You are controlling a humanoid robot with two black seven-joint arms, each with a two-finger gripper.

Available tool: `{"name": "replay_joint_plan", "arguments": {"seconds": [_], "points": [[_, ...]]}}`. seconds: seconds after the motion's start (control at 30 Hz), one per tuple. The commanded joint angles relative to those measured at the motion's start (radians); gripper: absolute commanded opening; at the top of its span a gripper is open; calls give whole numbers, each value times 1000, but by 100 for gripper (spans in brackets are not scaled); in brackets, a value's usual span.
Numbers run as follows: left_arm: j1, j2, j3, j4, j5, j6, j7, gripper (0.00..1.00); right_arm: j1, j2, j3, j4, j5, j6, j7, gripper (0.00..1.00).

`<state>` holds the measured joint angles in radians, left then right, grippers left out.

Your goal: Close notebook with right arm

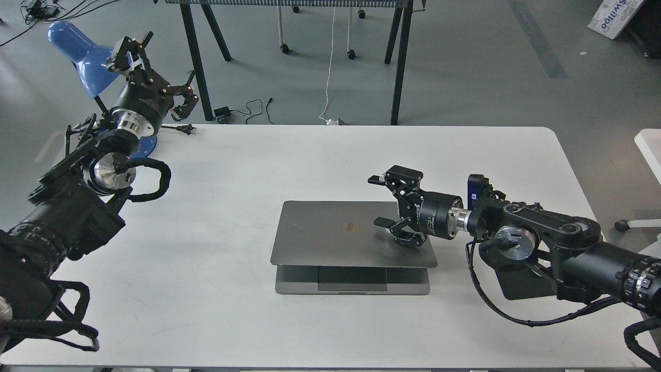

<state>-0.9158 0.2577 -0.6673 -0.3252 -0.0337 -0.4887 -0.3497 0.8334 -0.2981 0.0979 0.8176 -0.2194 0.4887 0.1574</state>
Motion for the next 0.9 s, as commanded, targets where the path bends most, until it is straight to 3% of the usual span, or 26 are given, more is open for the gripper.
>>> {"name": "replay_joint_plan", "arguments": {"seconds": [0.0,0.5,0.87], "points": [[0,0,0,0,0,0,0,100,-40,2,0,-5,-67,-10,-1,100],[0,0,0,0,0,0,0,100,-74,11,38,-3,-103,-58,4,100],[0,0,0,0,0,0,0,100,-70,-67,497,18,-100,-32,8,100]]}}
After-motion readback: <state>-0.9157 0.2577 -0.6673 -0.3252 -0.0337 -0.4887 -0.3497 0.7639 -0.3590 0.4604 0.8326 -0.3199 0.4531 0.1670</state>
